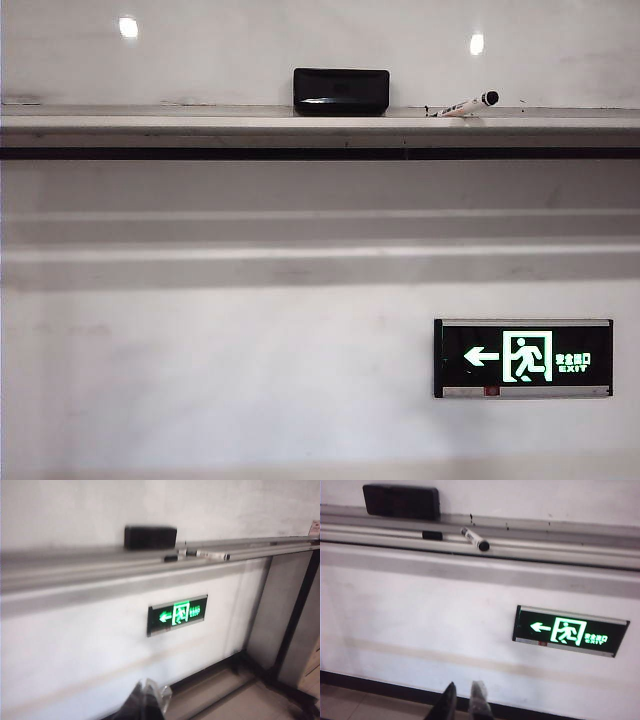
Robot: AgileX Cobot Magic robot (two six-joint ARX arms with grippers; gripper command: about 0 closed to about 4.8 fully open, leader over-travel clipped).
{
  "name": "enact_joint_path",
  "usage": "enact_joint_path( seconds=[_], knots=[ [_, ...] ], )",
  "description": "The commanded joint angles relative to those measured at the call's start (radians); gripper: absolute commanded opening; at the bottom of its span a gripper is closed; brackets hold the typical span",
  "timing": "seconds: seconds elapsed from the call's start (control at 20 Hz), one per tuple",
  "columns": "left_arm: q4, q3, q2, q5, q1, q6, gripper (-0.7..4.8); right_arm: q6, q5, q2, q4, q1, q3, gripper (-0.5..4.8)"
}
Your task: Take a marker from the whiteboard tray, write "Hi!" on the whiteboard, and then put the marker back vertically into the whiteboard tray.
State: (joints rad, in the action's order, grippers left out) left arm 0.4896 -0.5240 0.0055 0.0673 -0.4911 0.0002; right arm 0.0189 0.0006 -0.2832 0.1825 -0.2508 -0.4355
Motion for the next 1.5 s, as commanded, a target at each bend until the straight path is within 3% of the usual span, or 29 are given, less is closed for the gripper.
enact_joint_path(
  seconds=[0.05,0.25,0.4,0.5,0.6,0.8,1.05,1.5],
  knots=[
    [-0.028,0.037,-0.002,-0.002,0.004,-0.013,-0.06,0.006,-0.003,0.045,0.080,-0.002,0.000,0.44],
    [-0.121,0.122,-0.002,-0.014,0.002,-0.016,-0.06,0.006,0.000,0.082,0.173,0.004,0.000,0.44],
    [-0.160,0.151,-0.002,-0.093,0.004,-0.015,-0.06,0.006,0.000,0.098,0.188,0.004,0.000,0.44],
    [-0.198,0.169,-0.002,-0.078,0.042,-0.017,-0.06,0.006,0.001,0.099,0.188,0.004,0.000,0.44],
    [-0.229,0.193,-0.002,-0.084,0.101,-0.016,-0.06,0.006,0.000,0.102,0.188,0.004,0.000,0.44],
    [-0.368,0.284,-0.003,0.051,0.293,-0.047,-0.06,0.006,0.000,0.102,0.188,0.004,0.000,0.44],
    [-0.397,0.362,-0.003,0.042,0.455,-0.045,-0.06,0.006,0.000,0.102,0.188,0.004,0.000,0.44],
    [-0.484,0.518,-0.003,-0.047,0.482,-0.022,-0.06,0.006,0.001,0.102,0.188,0.004,0.000,0.44]
  ],
)
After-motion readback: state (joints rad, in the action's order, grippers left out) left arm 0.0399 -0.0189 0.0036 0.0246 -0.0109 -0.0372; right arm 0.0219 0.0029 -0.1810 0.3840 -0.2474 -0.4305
